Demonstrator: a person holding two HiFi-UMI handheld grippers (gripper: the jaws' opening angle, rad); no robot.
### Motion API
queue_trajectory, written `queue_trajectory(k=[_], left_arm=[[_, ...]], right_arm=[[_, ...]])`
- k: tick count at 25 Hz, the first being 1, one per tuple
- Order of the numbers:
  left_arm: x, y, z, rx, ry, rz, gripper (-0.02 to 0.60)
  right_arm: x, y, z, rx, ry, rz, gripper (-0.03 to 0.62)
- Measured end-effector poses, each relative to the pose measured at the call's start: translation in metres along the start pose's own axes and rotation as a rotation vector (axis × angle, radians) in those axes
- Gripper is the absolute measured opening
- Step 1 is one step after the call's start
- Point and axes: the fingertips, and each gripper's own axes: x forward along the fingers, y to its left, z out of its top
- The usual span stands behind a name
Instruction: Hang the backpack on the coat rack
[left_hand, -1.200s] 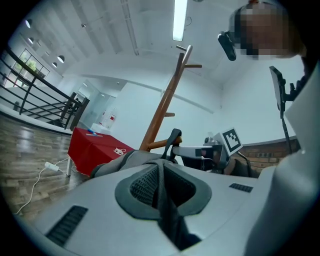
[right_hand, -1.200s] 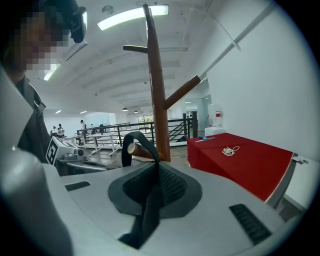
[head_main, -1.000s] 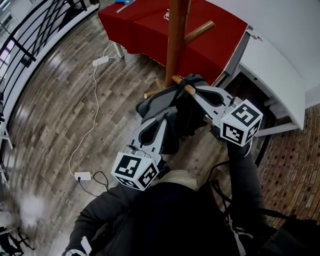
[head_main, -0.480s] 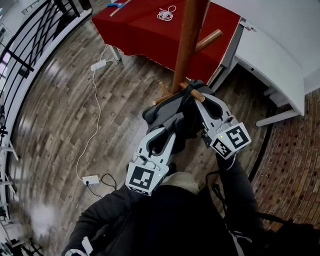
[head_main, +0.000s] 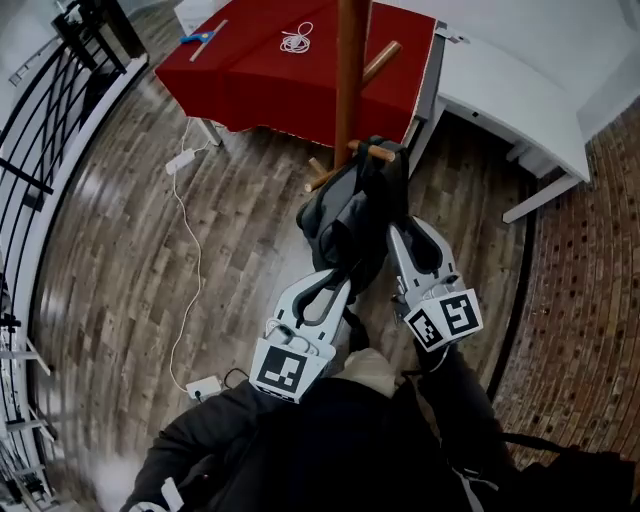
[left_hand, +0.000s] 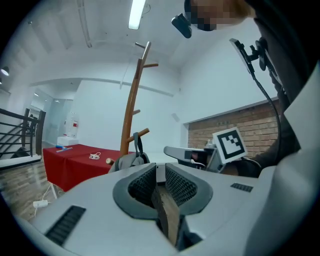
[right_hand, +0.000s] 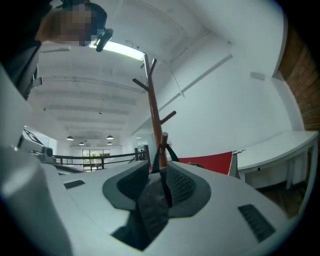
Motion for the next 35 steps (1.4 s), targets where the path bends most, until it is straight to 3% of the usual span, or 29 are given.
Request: queue_trajectory(k=[4, 7, 14, 17, 29, 35], left_arm=[[-0.004, 0.016, 0.018, 0.025, -0.023, 0.004, 0.012], [-0.006, 0.023, 0.035, 0.047, -0.035, 0.012, 0.011], [-0.01, 0.021, 0.086, 0.074, -0.143, -0.017, 0.011], [-0.007, 0.022, 0.103, 0.078, -0.165, 0.004, 0.011], [-0.004, 0.022, 0.123, 0.118, -0.246, -0.003, 0.009], [0.001, 0.027, 0.12, 0.127, -0.247, -0.002, 0.011]], right_arm=[[-0.015, 0.031, 0.01, -0.031, -0.018, 0.0, 0.101], [-0.02, 0.048, 0.017, -0.068, -0.012, -0.009, 0.022], [-0.019, 0.09, 0.073, -0.152, -0.073, -0.008, 0.018], [-0.011, 0.099, 0.091, -0.2, -0.105, -0.005, 0.018], [-0.007, 0.107, 0.097, -0.216, -0.136, -0.026, 0.018], [-0.003, 0.106, 0.093, -0.199, -0.146, -0.023, 0.013]])
